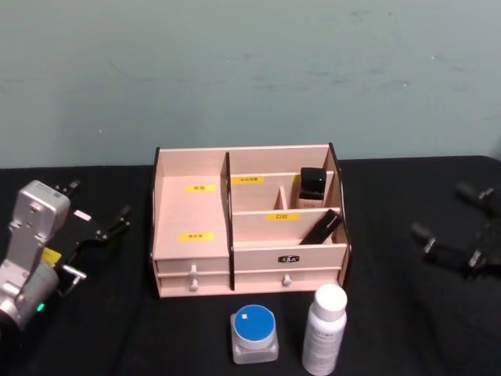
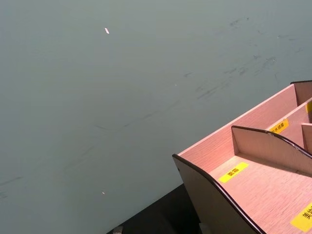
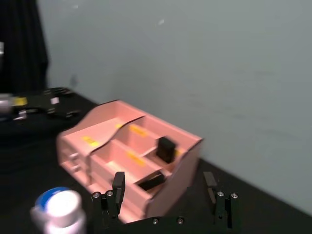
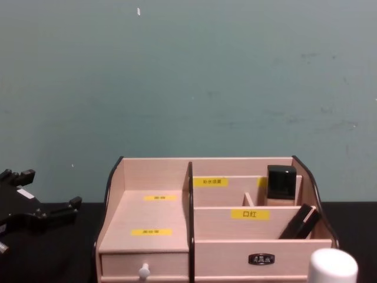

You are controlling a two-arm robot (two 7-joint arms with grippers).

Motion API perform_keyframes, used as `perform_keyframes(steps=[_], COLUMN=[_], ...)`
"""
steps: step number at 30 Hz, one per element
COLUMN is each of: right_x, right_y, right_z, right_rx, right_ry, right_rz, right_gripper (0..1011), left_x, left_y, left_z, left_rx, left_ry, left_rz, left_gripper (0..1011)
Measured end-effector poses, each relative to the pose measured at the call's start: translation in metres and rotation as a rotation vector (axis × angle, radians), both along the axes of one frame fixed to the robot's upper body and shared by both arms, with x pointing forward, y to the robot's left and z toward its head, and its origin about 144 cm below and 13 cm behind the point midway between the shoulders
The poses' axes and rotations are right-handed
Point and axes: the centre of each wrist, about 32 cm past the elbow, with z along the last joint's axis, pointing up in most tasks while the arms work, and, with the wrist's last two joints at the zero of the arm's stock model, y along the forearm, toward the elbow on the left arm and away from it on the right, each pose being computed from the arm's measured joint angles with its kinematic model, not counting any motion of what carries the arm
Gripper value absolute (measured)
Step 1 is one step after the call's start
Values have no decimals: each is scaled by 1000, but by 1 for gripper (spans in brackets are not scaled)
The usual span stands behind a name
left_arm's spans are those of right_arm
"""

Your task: Pick up the facial cleanser and watermelon frost from the table and place them into the tiered storage box.

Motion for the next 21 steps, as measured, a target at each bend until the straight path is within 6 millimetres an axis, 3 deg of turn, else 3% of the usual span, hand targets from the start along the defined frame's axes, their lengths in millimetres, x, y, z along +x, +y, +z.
perform_keyframes(steps=[11, 21], right_x=[3, 10], right_y=[24, 33], right_z=[-22, -31], right_rx=[11, -19], right_ry=[123, 160], right_rz=[140, 201], right_gripper=[1002, 1002], left_x=[0, 0], left_y=[0, 0], left_z=[0, 0], left_rx=[0, 0], left_ry=[0, 0], left_rz=[0, 0], left_gripper=[1010, 1010])
